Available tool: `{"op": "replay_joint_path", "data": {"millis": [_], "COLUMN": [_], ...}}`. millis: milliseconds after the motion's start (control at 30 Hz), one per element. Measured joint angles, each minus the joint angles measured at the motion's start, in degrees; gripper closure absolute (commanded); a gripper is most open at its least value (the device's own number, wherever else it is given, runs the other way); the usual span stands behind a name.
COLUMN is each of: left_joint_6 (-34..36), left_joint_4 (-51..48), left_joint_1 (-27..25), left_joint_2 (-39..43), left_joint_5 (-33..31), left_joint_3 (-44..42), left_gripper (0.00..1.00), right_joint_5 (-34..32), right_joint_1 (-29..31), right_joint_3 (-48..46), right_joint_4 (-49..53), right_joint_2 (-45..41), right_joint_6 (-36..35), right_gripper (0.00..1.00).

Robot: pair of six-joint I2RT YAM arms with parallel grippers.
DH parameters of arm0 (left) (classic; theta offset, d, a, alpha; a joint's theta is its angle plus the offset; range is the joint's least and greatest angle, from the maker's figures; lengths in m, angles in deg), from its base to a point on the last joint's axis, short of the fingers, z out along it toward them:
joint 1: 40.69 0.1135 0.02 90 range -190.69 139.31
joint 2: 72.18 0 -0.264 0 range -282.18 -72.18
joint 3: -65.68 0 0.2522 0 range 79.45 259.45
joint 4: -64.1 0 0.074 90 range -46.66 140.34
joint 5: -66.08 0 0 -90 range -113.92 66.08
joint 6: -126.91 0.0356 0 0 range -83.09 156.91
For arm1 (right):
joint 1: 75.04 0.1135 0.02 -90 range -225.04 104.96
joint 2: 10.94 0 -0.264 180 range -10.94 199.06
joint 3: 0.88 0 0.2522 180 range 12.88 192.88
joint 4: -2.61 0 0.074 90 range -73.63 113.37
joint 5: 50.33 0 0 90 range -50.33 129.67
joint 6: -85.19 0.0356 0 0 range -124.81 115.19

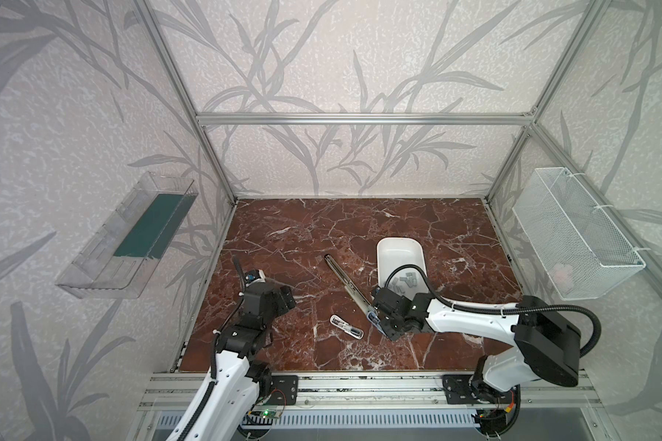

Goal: Load the staples into the stapler
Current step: 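Carry the grey staple strip toward the open light-blue stapler with the right gripper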

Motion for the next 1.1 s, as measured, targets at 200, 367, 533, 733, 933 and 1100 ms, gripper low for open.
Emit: {"op": "replay_joint_path", "data": {"millis": [200, 367, 533, 733, 933, 1100], "left_joint_6": [-0.2, -0.4, -0.4, -0.4, -0.4, 0.2], "left_joint_4": [-0.1, -0.1, -0.1, -0.1, 0.5, 2.2], "left_joint_1": [0.0, 0.0, 0.0, 0.0, 0.0, 0.0], "left_joint_2": [3.1, 4.4, 4.6, 4.1, 0.8, -3.0], "left_joint_5": [0.1, 0.1, 0.1, 0.1, 0.1, 1.8], "left_joint_3": [-1.1, -1.2, -1.3, -1.3, -1.3, -1.3], "left_gripper": [0.11, 0.11, 0.11, 0.1, 0.09, 0.08], "right_joint_5": [-1.7, -2.4, -2.4, -2.3, 1.9, 4.3], "right_joint_1": [0.0, 2.2, 2.7, 2.8, 2.8, 2.8], "right_joint_3": [0.0, -0.9, -0.8, -0.9, -6.4, -7.1], "right_joint_4": [0.4, -0.5, -1.9, -2.6, -7.4, -8.4], "right_joint_2": [-1.3, -5.1, -7.7, -11.1, -16.4, -14.6], "right_joint_6": [2.2, 1.9, -3.0, -8.6, -10.7, -11.5], "right_gripper": [0.94, 0.94, 0.94, 0.92, 0.91, 0.92]}}
